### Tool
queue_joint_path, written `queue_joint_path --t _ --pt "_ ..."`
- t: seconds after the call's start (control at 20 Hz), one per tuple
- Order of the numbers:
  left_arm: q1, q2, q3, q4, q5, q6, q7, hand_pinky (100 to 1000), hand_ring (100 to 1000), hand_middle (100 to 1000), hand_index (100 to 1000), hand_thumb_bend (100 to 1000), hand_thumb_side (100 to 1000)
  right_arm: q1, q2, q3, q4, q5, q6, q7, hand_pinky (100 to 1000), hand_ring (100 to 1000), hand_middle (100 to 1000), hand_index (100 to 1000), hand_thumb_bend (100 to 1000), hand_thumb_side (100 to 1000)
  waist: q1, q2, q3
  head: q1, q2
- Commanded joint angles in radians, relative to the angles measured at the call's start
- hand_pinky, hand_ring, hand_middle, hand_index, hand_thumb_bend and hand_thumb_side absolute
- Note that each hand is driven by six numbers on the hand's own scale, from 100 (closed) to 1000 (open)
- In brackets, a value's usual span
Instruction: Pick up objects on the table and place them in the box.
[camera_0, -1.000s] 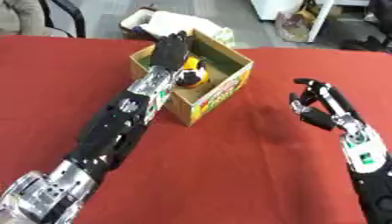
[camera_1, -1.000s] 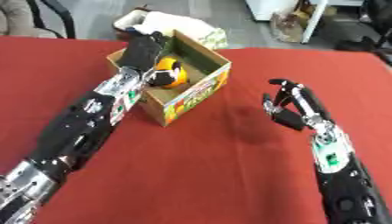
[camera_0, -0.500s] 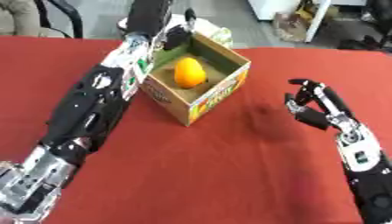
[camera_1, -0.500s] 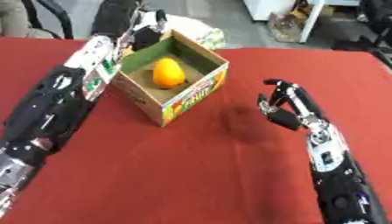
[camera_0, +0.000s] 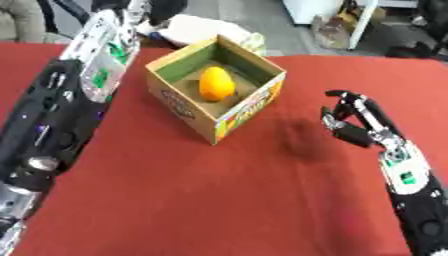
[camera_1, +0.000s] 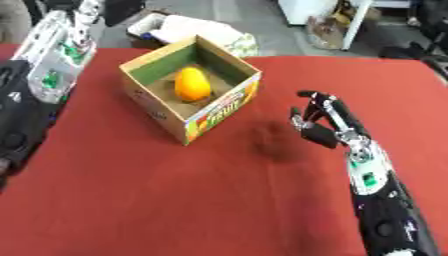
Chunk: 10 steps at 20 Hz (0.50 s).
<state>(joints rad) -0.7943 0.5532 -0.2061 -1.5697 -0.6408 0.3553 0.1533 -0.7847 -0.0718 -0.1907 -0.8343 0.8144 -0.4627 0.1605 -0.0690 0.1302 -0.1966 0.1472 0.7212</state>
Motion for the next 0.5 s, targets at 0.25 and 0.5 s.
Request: queue_joint_path --t 0.25,0.5 --pt "0.211 0.123 0.084 -0.291 0.312 0.024 0.071 712 721 751 876 100 676 -0.02 -0.034 -0.007 -0.03 -0.011 0.004 -0.006 595 607 424 883 100 564 0.003 -0.016 0.006 -0.008 0.009" --pt "0.363 0.105 0.118 -0.393 0.423 0.012 0.116 683 686 720 866 100 738 -0.024 -0.035 -0.01 -0.032 -0.009 0.006 -0.009 595 607 425 884 100 555 0.001 -0.017 0.014 -0.009 0.015"
